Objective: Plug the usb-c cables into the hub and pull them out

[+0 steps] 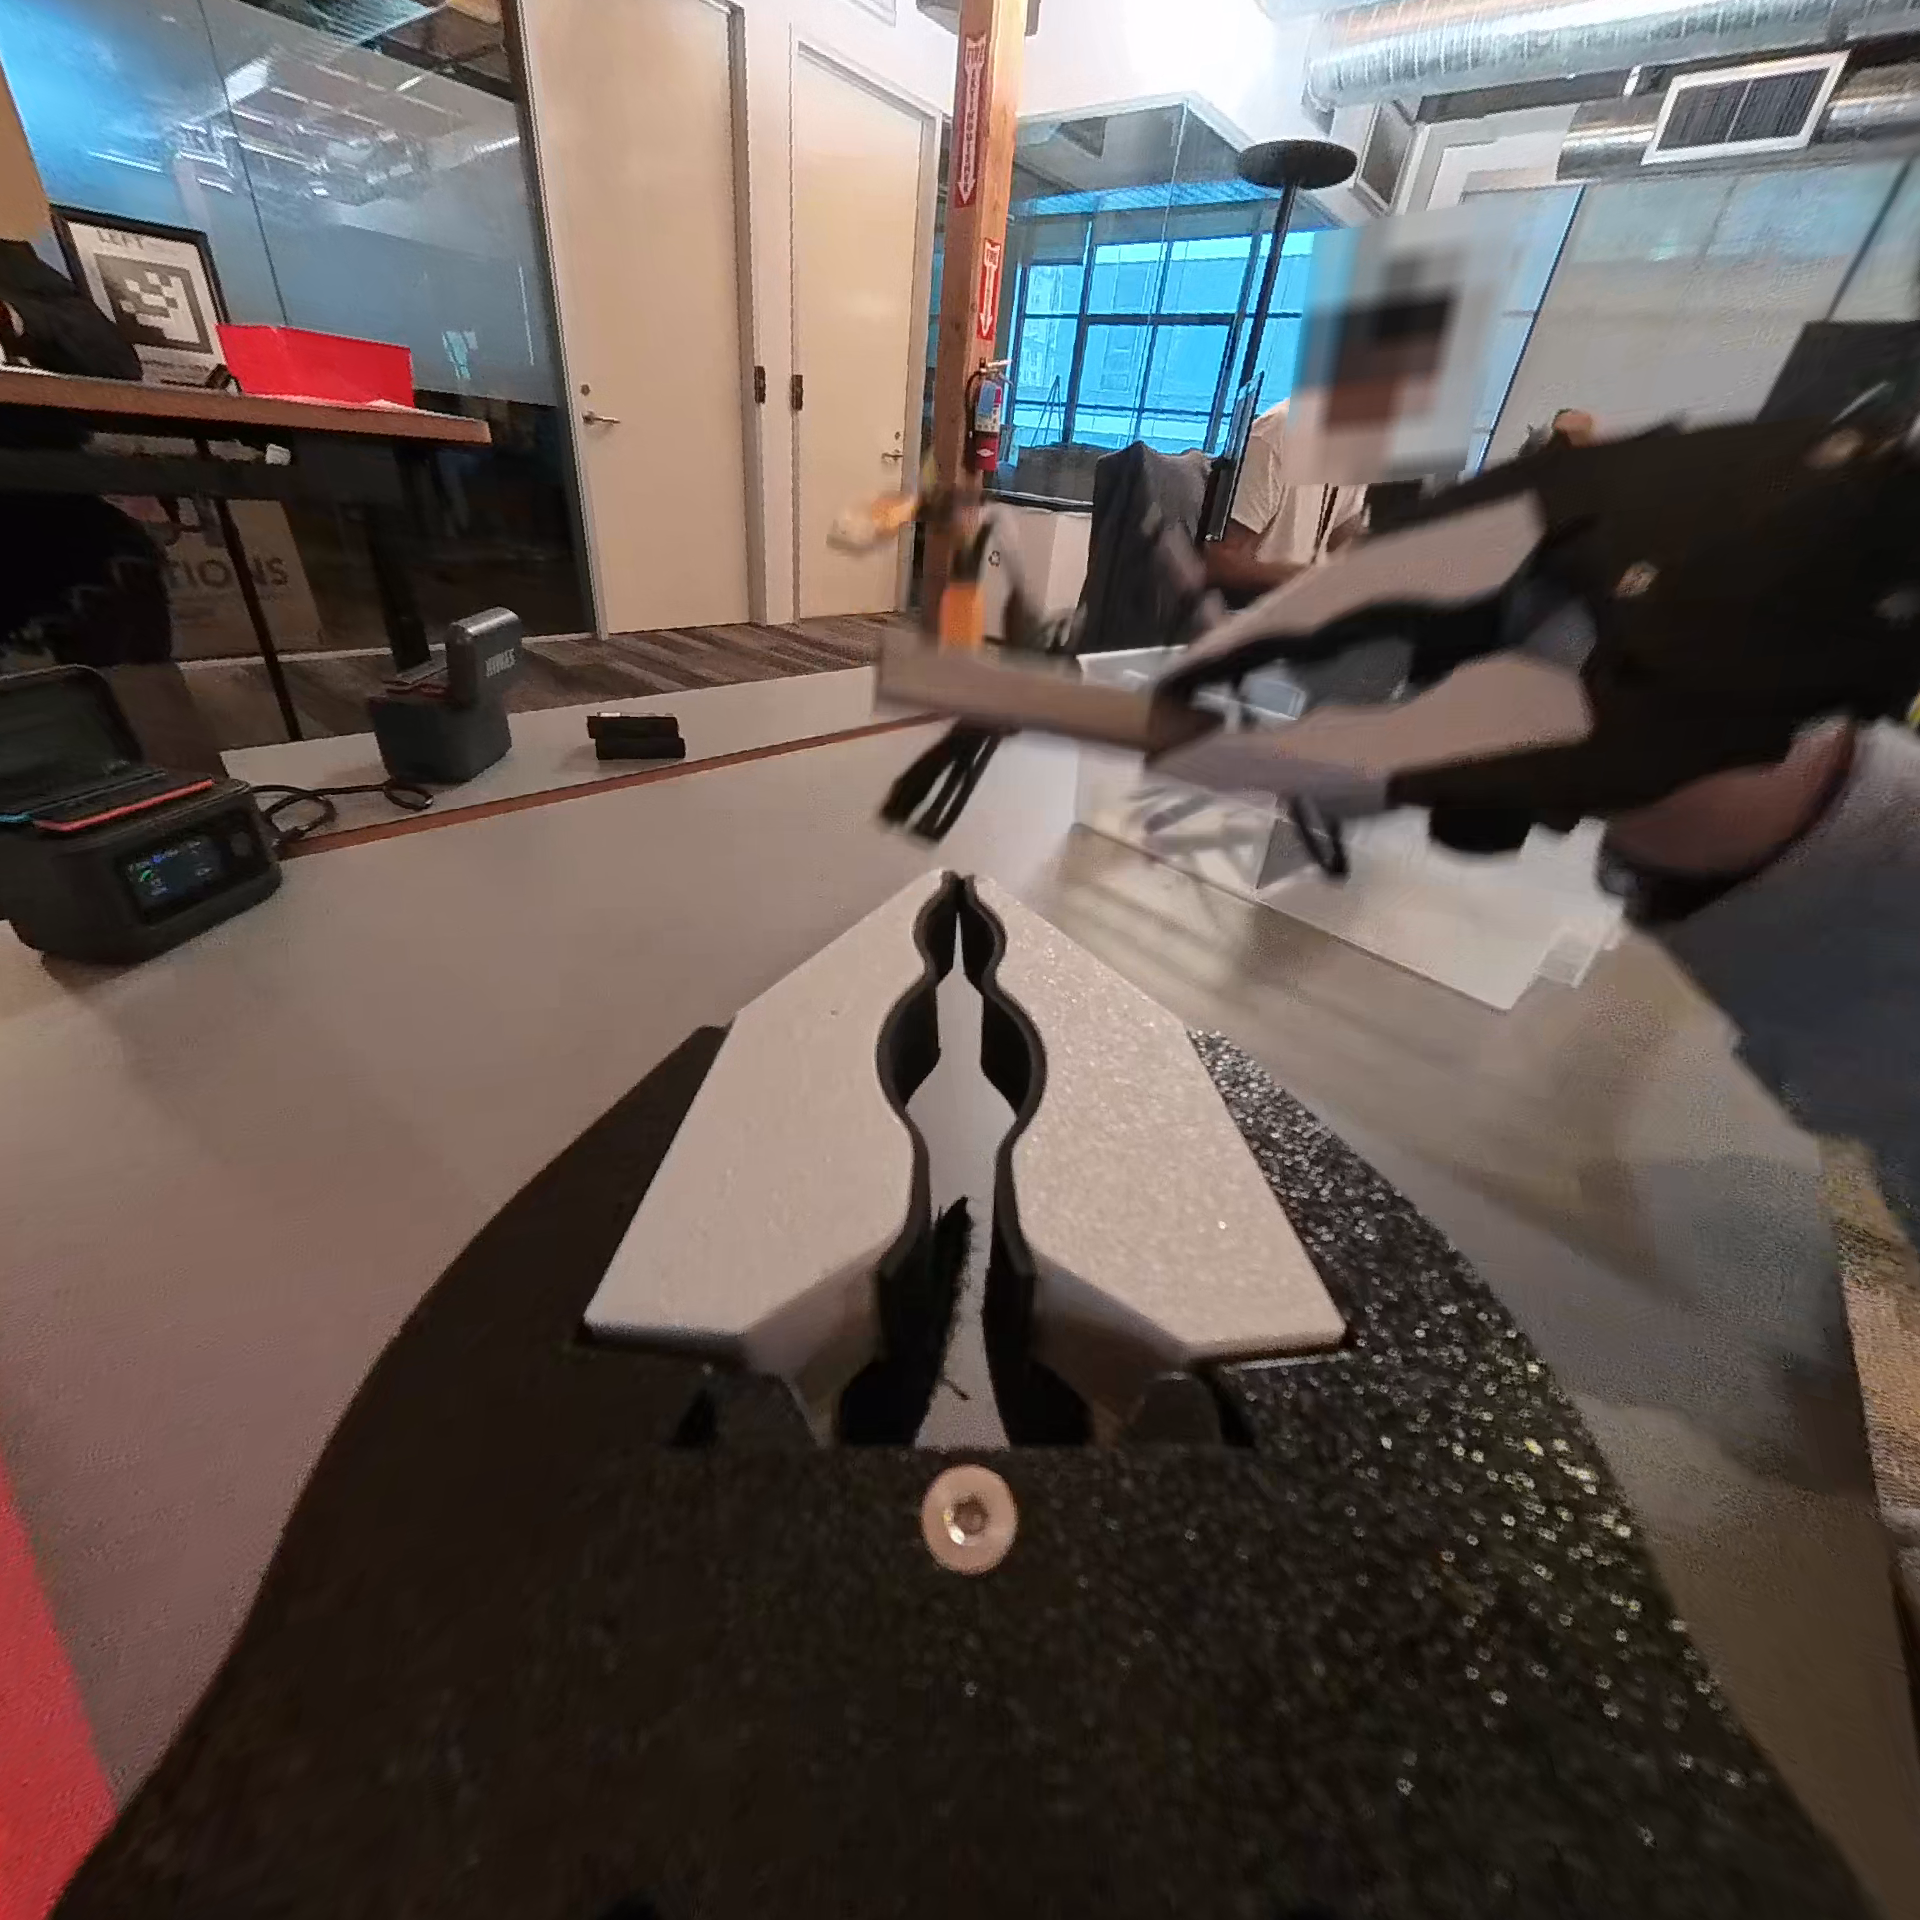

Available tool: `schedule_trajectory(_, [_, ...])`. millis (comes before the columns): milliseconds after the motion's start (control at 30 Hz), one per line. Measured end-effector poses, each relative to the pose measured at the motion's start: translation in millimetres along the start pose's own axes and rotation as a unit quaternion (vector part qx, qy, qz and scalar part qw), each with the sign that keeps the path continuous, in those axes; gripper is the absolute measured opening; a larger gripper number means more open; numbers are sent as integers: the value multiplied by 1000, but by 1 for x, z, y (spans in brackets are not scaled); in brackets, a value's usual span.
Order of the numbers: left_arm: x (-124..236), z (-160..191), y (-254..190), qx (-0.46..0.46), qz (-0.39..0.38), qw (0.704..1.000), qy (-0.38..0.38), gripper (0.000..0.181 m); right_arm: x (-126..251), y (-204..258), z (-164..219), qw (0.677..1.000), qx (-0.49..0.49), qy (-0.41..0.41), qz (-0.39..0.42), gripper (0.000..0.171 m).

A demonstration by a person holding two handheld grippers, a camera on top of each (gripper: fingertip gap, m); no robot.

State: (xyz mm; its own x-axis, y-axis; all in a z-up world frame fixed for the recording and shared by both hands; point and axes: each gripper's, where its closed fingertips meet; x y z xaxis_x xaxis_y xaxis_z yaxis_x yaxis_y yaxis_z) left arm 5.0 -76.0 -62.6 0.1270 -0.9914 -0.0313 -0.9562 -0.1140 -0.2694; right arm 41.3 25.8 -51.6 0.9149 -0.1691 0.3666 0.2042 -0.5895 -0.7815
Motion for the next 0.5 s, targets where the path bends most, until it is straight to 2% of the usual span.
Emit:
schedule_trajectory(133, [-2, 2, -4, -5, 7, 1000, 6, 0, 53, -98, 14, 990, 69, 23, 124, 21])
schedule_trajectory(267, [-5, 7, -8, -6, 16, 1000, 19, 0, 87, -159, 49, 968, 173, 82, 165, 21])
schedule_trajectory(400, [-5, 8, -7, -5, 15, 1000, 23, 0, 89, -173, 129, 923, 318, 187, 110, 21])
schedule_trajectory(500, [-5, 8, -6, -1, 14, 1000, 21, 0, 83, -162, 202, 879, 413, 238, 22, 21])
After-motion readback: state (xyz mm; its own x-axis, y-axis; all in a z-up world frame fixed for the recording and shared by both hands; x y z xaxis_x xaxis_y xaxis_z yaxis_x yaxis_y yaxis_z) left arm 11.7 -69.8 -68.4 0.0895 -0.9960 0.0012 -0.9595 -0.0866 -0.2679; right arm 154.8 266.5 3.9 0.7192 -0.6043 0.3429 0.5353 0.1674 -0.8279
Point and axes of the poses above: each gripper's, where its closed fingertips meet, x back along the fingers, z out of its underside, y = z × x across the jaws, and after that the axes turned 10 degrees about x, right-handed
